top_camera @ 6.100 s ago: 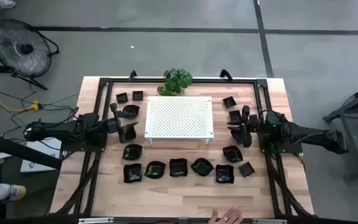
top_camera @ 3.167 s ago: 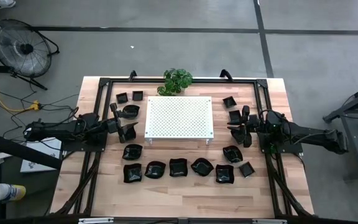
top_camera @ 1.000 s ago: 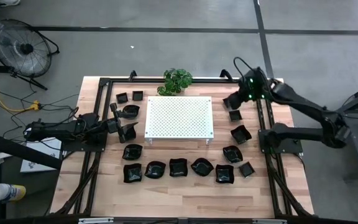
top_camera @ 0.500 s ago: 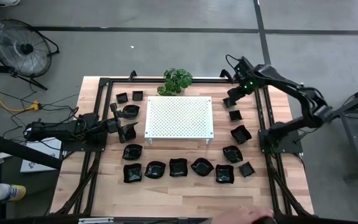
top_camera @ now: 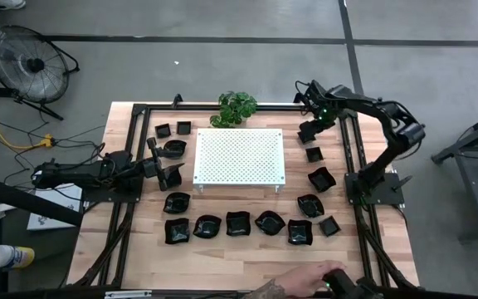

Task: Pick & Place Mini shaped plates
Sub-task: Put the square plate on the shelf

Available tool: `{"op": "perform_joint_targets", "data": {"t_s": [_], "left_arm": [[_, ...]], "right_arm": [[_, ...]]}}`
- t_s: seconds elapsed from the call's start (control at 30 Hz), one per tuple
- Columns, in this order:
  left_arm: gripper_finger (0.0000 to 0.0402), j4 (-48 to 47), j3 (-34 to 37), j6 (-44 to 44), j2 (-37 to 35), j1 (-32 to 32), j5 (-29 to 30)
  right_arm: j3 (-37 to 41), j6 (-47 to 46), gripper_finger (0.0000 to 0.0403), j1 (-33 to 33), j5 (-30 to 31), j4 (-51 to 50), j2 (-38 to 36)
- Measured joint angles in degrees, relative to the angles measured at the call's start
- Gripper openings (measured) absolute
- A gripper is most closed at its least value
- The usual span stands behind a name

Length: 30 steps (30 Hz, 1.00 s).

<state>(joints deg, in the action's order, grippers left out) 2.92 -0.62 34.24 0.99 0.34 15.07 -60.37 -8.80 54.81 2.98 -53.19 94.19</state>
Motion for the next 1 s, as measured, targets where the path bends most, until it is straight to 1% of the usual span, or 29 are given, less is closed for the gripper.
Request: {"op": "perform_joint_targets", "data": {"t_s": [0.1,0.37,0.53,0.73,1.0], "left_arm": [[0.0175,0.0,0.0,0.0,0.0,0.01,0.0],[0.0175,0.0,0.0,0.0,-0.01,0.0,0.0],[0.0175,0.0,0.0,0.0,0.0,0.02,0.0],[0.0175,0.0,0.0,0.0,0.0,0.0,0.01],[0.0175,0.0,0.0,0.0,0.0,0.02,0.0]], "right_arm": [[0.01,0.51,0.0088,0.07,-0.26,1.1,1.06],[0.28,1.25,0.015,0.07,-0.26,2.43,2.94],[0.28,1.21,0.0173,0.09,-1.27,4.12,4.56],[0.28,1.18,0.0174,0.07,-2.95,5.57,6.2],[0.3,1.32,0.015,0.09,-3.09,6.14,6.65]]}}
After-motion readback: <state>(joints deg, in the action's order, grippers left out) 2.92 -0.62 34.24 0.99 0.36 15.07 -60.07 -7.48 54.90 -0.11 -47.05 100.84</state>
